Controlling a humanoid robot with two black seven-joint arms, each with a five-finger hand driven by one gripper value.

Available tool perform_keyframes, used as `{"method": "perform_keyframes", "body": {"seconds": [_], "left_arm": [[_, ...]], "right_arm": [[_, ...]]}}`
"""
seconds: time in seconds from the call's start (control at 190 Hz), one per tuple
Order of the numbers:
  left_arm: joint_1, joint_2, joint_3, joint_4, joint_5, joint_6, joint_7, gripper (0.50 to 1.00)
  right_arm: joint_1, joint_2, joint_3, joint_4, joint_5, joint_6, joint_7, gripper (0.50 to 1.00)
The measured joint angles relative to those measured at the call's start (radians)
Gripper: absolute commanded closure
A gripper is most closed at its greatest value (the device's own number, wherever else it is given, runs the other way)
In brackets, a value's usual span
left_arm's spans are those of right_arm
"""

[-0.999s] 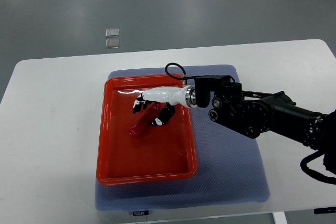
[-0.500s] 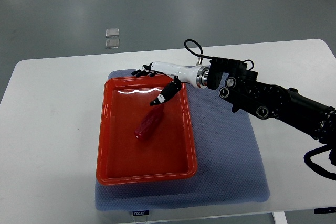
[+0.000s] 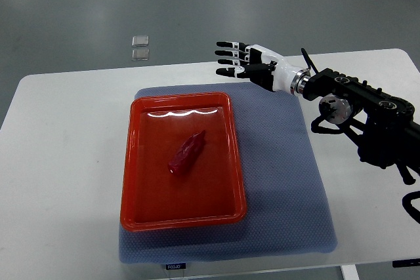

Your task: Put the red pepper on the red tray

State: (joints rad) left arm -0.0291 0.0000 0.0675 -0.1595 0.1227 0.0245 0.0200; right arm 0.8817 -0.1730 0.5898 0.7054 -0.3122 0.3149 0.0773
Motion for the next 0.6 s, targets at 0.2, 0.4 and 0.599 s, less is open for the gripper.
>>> {"method": "perform_keyframes", "body": {"seconds": [0.2, 0.4, 0.599], "left_arm": [[0.000, 0.000, 0.000, 0.000, 0.000, 0.000, 0.000, 0.500], [0.000, 0.000, 0.000, 0.000, 0.000, 0.000, 0.000, 0.500], [0.000, 0.000, 0.000, 0.000, 0.000, 0.000, 0.000, 0.500]], "right_arm": [[-0.034, 0.007, 0.000, -0.091, 0.301, -0.004, -0.047, 0.607], [-0.044, 0.001, -0.001, -0.111, 0.528, -0.004, -0.067, 0.589], [-0.065, -0.003, 0.001, -0.113, 0.574, -0.004, -0.081, 0.587]]}}
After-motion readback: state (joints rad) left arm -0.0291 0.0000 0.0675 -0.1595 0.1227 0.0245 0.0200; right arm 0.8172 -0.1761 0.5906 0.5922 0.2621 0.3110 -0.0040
